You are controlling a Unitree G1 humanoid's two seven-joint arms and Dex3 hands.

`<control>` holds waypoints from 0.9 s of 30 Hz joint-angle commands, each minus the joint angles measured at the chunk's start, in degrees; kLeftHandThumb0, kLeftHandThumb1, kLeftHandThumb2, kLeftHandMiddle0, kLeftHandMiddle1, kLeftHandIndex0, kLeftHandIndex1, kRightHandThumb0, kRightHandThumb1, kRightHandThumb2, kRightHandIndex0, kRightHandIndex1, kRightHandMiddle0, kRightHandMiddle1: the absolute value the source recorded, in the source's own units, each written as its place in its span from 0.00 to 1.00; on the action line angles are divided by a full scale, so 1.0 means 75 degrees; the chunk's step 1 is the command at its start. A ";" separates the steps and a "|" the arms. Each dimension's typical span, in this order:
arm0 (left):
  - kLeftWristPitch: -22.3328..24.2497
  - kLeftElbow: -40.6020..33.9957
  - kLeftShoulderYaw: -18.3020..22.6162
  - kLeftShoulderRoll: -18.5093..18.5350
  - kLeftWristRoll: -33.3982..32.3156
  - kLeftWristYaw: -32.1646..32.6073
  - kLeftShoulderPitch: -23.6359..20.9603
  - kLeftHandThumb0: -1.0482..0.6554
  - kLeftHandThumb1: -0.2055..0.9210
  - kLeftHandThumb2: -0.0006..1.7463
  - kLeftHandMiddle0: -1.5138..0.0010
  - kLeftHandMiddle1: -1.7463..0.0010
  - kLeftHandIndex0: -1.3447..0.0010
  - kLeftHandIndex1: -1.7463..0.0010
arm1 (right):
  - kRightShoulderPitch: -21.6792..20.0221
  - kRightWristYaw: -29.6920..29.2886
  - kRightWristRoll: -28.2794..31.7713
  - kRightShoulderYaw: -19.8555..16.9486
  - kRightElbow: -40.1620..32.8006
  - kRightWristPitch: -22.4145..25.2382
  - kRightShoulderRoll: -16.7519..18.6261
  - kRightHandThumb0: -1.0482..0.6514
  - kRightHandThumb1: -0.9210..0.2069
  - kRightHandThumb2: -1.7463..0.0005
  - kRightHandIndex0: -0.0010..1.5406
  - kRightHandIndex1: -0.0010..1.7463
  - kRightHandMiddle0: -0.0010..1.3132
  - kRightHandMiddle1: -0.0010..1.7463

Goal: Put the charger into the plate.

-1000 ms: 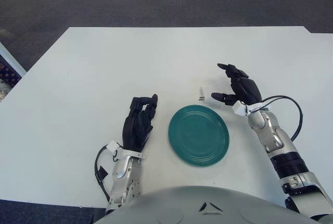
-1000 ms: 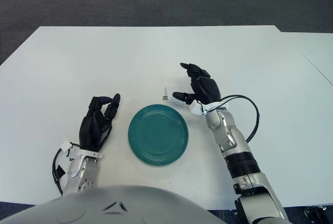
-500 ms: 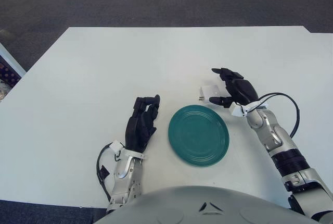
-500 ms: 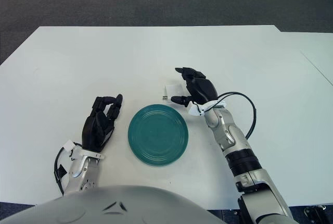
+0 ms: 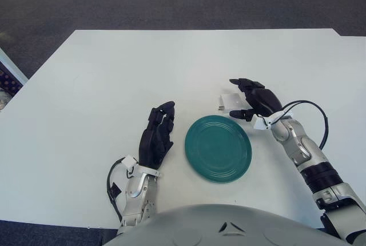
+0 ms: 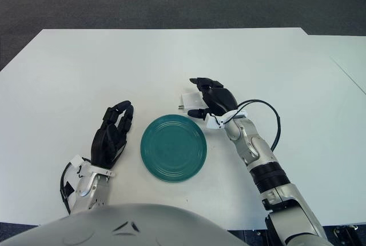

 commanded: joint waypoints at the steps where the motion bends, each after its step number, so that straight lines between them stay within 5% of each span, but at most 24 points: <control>1: 0.0458 0.0001 0.0104 -0.0255 -0.0374 0.0110 0.0232 0.03 1.00 0.34 0.95 1.00 1.00 0.46 | -0.0292 0.0075 -0.0056 0.0063 0.0381 -0.0032 -0.0169 0.16 0.00 0.73 0.11 0.00 0.00 0.26; 9: 0.1110 -0.0220 0.0339 -0.0485 -0.1225 0.0328 0.0324 0.09 1.00 0.17 0.87 0.98 0.97 0.05 | -0.0386 0.0279 0.0037 0.0083 0.0596 -0.0135 -0.0326 0.16 0.00 0.74 0.10 0.00 0.00 0.25; 27: 0.0863 -0.0037 0.0318 -0.0591 -0.1643 -0.0034 0.0283 0.14 1.00 0.16 0.81 0.99 0.88 0.00 | -0.1190 0.1328 -0.0097 0.0333 0.1323 -0.0671 -0.1270 0.16 0.00 0.74 0.10 0.00 0.00 0.25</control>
